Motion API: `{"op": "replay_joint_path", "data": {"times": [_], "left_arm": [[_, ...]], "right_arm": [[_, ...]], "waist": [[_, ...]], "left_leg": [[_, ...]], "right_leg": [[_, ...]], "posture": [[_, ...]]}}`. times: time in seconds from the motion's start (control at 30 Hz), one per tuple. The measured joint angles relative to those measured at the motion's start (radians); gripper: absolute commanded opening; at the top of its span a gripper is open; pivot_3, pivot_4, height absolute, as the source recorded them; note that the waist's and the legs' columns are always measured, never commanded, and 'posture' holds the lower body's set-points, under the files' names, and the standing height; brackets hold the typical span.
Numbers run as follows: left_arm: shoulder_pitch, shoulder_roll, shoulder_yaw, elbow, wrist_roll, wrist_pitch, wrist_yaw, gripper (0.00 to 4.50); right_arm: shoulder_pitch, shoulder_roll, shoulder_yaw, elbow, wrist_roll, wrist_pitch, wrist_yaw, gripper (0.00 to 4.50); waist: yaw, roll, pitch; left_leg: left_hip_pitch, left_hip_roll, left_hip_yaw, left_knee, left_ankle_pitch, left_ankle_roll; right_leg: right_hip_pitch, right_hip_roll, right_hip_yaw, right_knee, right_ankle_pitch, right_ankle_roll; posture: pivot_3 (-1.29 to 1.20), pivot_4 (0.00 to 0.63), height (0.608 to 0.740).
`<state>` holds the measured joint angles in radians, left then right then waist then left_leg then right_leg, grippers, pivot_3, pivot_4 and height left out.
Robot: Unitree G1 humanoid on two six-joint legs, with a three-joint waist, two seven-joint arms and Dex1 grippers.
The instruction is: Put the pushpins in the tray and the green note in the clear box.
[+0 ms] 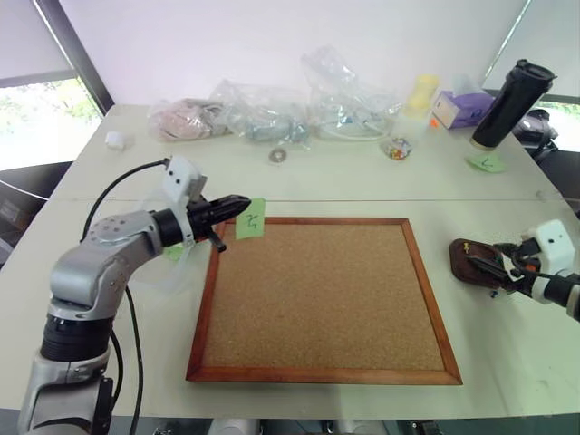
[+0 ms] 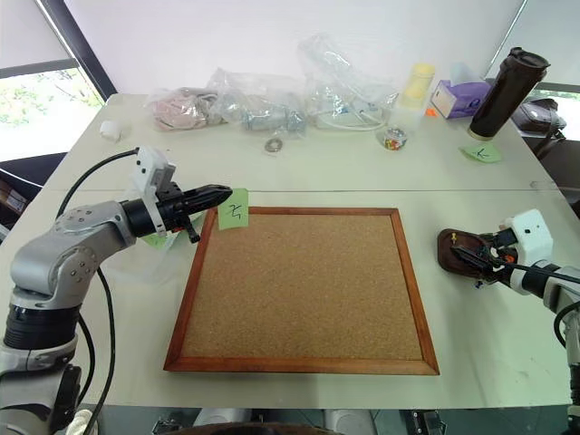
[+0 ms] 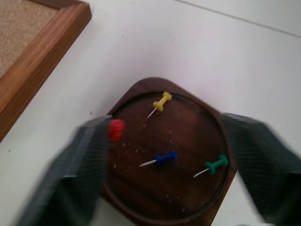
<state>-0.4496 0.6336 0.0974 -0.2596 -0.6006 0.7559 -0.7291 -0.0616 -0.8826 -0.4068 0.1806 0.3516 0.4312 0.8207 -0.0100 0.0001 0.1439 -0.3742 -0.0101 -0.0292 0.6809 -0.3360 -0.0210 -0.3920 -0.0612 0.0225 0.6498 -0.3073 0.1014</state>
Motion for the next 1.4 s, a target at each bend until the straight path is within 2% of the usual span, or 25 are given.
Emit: {"op": "replay_joint_path", "data": {"times": [0.13,0.4,0.73,0.9,1.03,1.2,1.4], "left_arm": [[-0.004,0.042,0.023,0.035,0.006,-0.016,-0.016,0.0],[-0.006,0.05,0.037,0.052,0.015,-0.031,-0.017,0.0],[-0.006,0.093,0.048,0.08,0.031,-0.062,-0.033,0.0],[-0.018,0.146,0.089,0.135,0.052,-0.092,-0.036,0.0],[-0.011,0.172,0.107,0.17,0.075,-0.118,-0.046,0.0],[0.025,0.175,0.11,0.224,0.132,-0.162,-0.057,0.0],[0.049,0.19,0.103,0.282,0.191,-0.207,-0.075,0.0]], "right_arm": [[-0.01,0.0,0.004,0.004,-0.002,0.0,-0.001,4.47],[-0.042,0.016,0.027,0.124,-0.036,-0.072,-0.016,4.47],[-0.042,0.028,0.038,0.124,-0.034,-0.091,-0.014,4.47],[-0.036,0.003,0.035,-0.036,0.02,-0.01,0.025,4.47],[-0.043,-0.003,0.055,-0.262,0.116,0.114,0.064,4.47],[-0.155,0.01,0.199,-0.586,0.284,0.292,0.084,4.47],[-0.268,0.057,0.334,-0.7,0.375,0.391,0.079,4.47]], "waist": [[-0.001,0.0,0.0],[0.0,0.0,0.0],[-0.002,0.0,0.0],[-0.002,0.001,0.001],[-0.003,0.002,0.001],[-0.002,0.001,0.003],[0.005,-0.002,0.004]], "left_leg": [[0.0,0.0,0.0,0.0,0.0,0.0],[0.0,0.0,0.0,0.0,0.0,0.0],[0.0,0.0,0.0,0.0,0.0,0.0],[-0.001,0.0,0.0,0.0,0.0,0.0],[-0.001,0.0,0.0,0.0,0.0,0.0],[-0.001,0.001,-0.001,-0.001,0.0,0.0],[-0.005,-0.001,-0.001,0.0,0.0,0.0]], "right_leg": [[0.0,0.0,0.0,0.0,0.0,0.0],[0.0,0.0,0.0,0.0,0.0,0.0],[0.0,0.0,0.0,0.0,0.0,0.0],[-0.001,0.0,0.0,0.001,0.0,0.0],[-0.002,0.0,0.0,0.001,0.0,0.0],[-0.003,0.0,0.0,0.002,0.0,0.0],[-0.005,-0.002,-0.001,0.0,0.0,0.0]], "posture": [[0.0,0.15,0.74],[0.0,0.15,0.74],[0.0,0.15,0.74],[0.0,0.15,0.74],[0.0,0.15,0.74],[0.0,0.15,0.74],[0.0,0.15,0.74]]}}
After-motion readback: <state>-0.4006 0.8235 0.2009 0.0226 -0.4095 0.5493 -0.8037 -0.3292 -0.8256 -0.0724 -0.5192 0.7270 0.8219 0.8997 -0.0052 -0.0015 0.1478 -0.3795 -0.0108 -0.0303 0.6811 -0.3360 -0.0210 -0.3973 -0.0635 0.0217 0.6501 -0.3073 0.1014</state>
